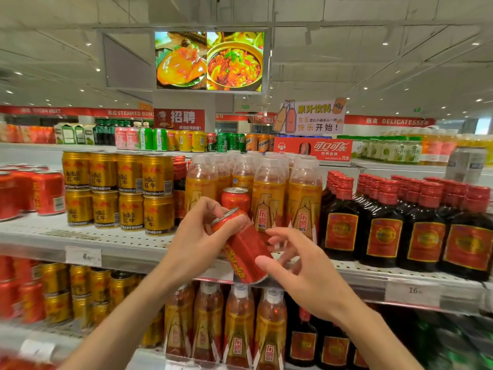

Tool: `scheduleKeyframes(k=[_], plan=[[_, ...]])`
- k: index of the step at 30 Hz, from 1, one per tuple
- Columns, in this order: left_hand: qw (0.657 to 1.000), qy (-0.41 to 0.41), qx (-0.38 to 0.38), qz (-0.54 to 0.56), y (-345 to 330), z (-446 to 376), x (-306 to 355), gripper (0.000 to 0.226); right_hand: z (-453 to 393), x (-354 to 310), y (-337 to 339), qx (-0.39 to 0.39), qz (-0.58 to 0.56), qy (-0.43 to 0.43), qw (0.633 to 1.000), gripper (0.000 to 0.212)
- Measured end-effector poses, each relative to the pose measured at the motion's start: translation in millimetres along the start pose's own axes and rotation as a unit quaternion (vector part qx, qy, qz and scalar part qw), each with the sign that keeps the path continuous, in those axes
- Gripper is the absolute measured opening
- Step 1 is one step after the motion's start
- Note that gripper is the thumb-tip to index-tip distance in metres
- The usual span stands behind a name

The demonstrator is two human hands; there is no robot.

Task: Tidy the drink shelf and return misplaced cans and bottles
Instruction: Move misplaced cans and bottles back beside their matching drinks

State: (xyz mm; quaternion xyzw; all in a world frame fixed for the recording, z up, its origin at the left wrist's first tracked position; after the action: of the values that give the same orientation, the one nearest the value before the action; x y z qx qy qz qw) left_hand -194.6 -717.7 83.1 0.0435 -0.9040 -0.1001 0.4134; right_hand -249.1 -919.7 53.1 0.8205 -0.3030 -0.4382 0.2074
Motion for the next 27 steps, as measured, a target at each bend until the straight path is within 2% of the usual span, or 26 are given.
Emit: scheduleKeyframes(k=[3, 8, 12, 18, 27], plan=[[1.000, 0.015, -0.002, 0.020, -8.5, 13.2, -2.9, 0.045, 15.7, 8.3, -13.8, -0.043, -0.033, -0.025, 0.998, 0.073], [0.997, 0.049, -0.013, 0.065, -2.6, 31.2, -24.6, 0.042, 30.7, 5.1, -31.8, -0.014, -0.037, -0.037, 0.999, 0.060], [0.993, 0.052, -0.013, 0.101, 24.6, 38.8, -47.1, 0.032, 33.6, -14.0, -55.9, -0.001, -0.014, -0.060, 0.998, 0.061], [0.991, 0.072, -0.018, 0.111, 115.3, 55.9, -80.3, 0.032, 24.1, -69.0, -130.3, -0.015, -0.013, -0.085, 0.996, 0.058], [0.986, 0.072, 0.042, 0.147, 274.5, 63.0, -120.7, 0.025, -24.8, -173.0, -244.3, -0.051, -0.035, -0.046, 0.997, 0.052]])
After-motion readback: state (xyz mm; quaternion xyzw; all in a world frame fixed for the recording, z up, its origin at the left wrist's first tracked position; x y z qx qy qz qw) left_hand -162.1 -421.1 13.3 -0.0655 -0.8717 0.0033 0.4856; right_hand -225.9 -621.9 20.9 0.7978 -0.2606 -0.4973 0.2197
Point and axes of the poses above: each hand's wrist, its own z-axis away from the middle knuckle, its own y-axis out of the back of the hand, x = y × z, the point moved 4 cm from there along -z, towards the middle knuckle, and after that the axes turned 3 degrees about -y, right-handed, at the moved point
